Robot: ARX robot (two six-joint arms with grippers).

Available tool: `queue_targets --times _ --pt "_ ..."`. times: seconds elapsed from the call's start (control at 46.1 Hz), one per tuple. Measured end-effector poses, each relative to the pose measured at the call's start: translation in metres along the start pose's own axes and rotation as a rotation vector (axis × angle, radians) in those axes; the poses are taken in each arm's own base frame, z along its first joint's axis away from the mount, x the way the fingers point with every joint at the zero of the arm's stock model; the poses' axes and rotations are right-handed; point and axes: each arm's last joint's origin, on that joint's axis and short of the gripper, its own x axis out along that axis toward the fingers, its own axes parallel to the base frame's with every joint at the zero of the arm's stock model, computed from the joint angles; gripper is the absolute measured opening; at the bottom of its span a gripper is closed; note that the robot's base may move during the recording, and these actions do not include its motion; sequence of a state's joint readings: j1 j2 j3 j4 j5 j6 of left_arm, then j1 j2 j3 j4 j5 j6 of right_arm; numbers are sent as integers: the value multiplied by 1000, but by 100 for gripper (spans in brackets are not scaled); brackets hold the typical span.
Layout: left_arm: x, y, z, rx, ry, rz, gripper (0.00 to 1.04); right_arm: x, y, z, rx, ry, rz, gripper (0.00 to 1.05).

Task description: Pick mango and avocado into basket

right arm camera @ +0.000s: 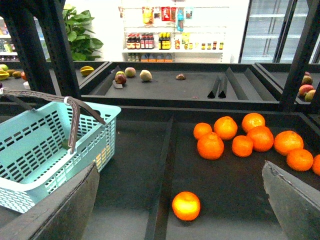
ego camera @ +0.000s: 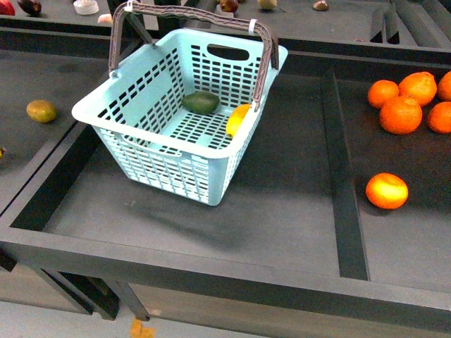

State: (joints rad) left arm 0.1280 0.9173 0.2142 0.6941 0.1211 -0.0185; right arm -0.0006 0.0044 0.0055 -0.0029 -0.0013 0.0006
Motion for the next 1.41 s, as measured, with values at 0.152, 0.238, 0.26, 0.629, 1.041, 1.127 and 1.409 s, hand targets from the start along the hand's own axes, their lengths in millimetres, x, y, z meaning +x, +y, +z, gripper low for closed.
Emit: queue_targets --times 0.152,0.238,0.26,0.629,1.041,1.127,1.409 --pt "-15 -7 -9 5 -4 -6 3 0 0 0 0 0 0 97" --pt "-24 -14 -15 6 0 21 3 0 0 0 0 0 0 97" --pt "-25 -15 -16 6 0 14 3 0 0 0 0 0 0 97" --pt "-50 -19 -30 12 -21 -6 3 0 0 0 0 0 0 97" --pt "-67 -19 -28 12 -30 -6 3 0 0 0 0 0 0 97" --pt "-68 -19 -28 12 -32 -6 3 0 0 0 0 0 0 97" --pt "-78 -18 -32 12 -1 -6 3 0 0 0 0 0 0 97"
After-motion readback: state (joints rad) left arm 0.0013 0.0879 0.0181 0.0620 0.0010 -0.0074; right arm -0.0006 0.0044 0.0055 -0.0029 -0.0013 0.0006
